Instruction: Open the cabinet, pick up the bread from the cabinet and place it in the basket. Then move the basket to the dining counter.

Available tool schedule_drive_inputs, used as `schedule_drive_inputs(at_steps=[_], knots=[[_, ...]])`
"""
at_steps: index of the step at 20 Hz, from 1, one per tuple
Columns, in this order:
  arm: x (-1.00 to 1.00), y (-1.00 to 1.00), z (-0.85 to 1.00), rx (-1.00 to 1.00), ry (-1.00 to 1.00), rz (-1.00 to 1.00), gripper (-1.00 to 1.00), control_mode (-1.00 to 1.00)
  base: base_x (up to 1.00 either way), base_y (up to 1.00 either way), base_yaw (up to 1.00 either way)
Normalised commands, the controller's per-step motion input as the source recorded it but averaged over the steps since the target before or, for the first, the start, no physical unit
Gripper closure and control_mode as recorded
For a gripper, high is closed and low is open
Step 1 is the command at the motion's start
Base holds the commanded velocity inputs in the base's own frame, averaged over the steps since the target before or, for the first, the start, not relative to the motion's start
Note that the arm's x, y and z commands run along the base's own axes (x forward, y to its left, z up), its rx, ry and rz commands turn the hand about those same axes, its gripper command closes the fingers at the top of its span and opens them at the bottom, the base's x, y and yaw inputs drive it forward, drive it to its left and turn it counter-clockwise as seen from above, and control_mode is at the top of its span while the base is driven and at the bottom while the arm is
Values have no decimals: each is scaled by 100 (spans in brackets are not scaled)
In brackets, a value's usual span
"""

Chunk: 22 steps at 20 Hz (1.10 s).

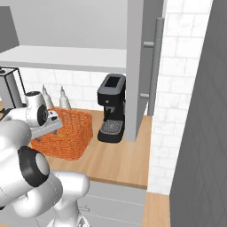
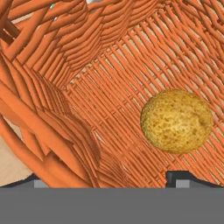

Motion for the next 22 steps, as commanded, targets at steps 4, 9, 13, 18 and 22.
schedule_drive_inputs(at_steps=[4, 9, 13, 18, 22], knots=[[0, -1, -12, 0, 4, 4, 100, -100, 0, 0, 0], [-1, 0, 0, 0, -1, 0, 100, -100, 0, 0, 0], [-19, -9, 33, 1, -8, -2, 100, -100, 0, 0, 0], [-13, 0, 81, -4, -3, 0, 100, -100, 0, 0, 0], [-33, -2, 76, -3, -9, 0, 100, -100, 0, 0, 0]])
